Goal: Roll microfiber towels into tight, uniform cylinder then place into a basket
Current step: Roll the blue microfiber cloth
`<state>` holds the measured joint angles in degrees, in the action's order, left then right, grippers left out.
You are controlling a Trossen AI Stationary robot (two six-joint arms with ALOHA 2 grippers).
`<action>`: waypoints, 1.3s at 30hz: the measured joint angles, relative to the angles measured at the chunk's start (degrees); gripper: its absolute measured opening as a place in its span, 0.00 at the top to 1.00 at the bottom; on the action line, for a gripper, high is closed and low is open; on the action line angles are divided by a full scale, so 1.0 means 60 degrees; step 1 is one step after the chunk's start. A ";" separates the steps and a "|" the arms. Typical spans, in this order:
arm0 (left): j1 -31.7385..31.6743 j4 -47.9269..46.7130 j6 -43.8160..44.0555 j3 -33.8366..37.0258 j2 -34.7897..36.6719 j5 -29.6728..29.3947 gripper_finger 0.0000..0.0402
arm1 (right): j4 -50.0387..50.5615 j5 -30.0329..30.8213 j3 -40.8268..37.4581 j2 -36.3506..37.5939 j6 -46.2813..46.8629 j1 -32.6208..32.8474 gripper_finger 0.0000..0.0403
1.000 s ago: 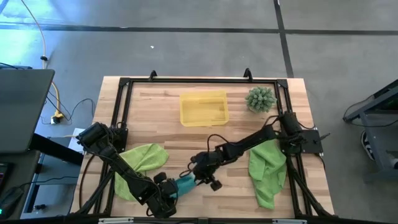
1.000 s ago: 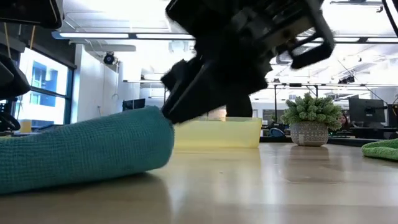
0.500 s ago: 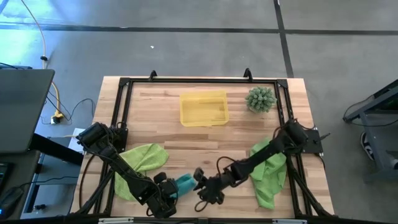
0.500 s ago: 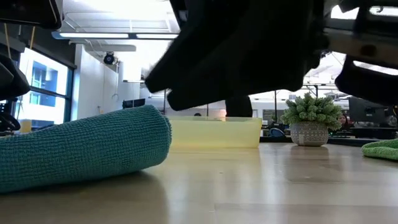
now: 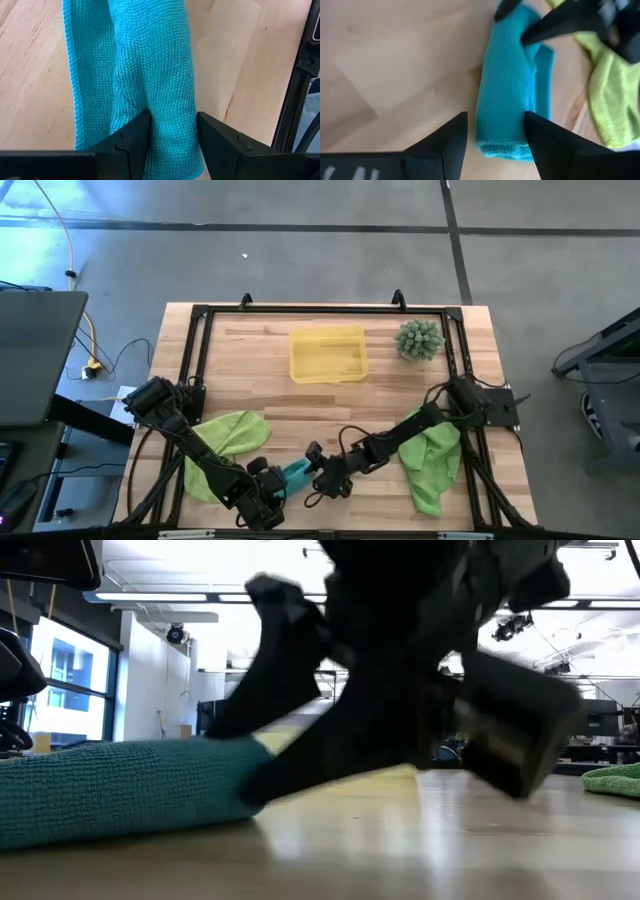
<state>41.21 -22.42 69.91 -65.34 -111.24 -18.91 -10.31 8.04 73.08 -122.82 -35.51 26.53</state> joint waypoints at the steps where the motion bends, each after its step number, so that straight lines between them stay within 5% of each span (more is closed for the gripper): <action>1: 0.0000 0.0001 0.0000 0.0000 -0.0002 -0.0027 0.62 | -0.0012 0.0010 0.0000 -0.0070 -0.0005 -0.0021 0.55; 7: 0.0000 -0.0009 -0.0003 0.0000 -0.0007 -0.0099 0.62 | 0.0145 0.0212 0.0007 -0.0115 -0.0085 -0.0067 0.61; 13: 0.0000 -0.0019 -0.0003 0.0004 -0.0007 -0.0128 0.62 | 0.1180 0.2931 0.0007 0.0145 0.0383 0.0211 0.62; 16: 0.0000 -0.0028 -0.0004 0.0004 -0.0011 -0.0132 0.62 | 0.1620 0.3325 0.0007 0.0397 0.0488 0.0480 0.62; 30: -0.0047 -0.0010 -0.0081 0.0004 -0.0015 -0.0169 0.62 | 0.0092 0.2406 0.0007 0.0493 0.1178 0.0769 0.62; 39: -0.0066 -0.0002 -0.0099 0.0007 -0.0015 -0.0179 0.62 | -0.0029 0.0400 0.0007 0.0294 0.2136 0.0112 0.62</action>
<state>40.82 -22.43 69.32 -65.30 -111.33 -19.99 -10.49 10.44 73.12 -121.05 -22.69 27.20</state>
